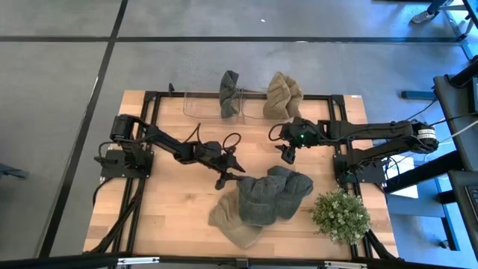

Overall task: Pick & Place hat
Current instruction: Put the left black cap into the left transparent bin

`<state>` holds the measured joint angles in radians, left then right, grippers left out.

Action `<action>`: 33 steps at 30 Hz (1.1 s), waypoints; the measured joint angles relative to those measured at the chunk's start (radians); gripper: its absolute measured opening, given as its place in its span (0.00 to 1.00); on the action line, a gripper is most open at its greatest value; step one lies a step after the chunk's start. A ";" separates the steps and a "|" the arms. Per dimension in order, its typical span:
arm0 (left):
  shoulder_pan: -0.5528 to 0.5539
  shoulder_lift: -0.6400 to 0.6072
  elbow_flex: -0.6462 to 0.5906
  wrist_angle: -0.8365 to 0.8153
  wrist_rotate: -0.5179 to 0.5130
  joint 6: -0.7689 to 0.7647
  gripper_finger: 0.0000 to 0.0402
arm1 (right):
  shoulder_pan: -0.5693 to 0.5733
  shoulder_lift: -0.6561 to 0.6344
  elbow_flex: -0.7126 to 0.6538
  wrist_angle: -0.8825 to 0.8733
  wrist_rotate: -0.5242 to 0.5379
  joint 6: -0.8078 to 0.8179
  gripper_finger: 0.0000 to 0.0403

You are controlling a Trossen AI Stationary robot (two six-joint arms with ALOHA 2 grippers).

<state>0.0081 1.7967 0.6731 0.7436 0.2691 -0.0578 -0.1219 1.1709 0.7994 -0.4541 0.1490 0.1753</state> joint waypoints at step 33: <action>-0.078 -0.004 0.000 -0.014 -0.061 0.074 0.38 | 0.000 0.000 0.000 0.001 -0.002 0.003 0.63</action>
<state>-0.0704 1.7931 0.6731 0.7297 0.2077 0.0158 -0.1223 1.1709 0.7994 -0.4534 0.1471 0.1782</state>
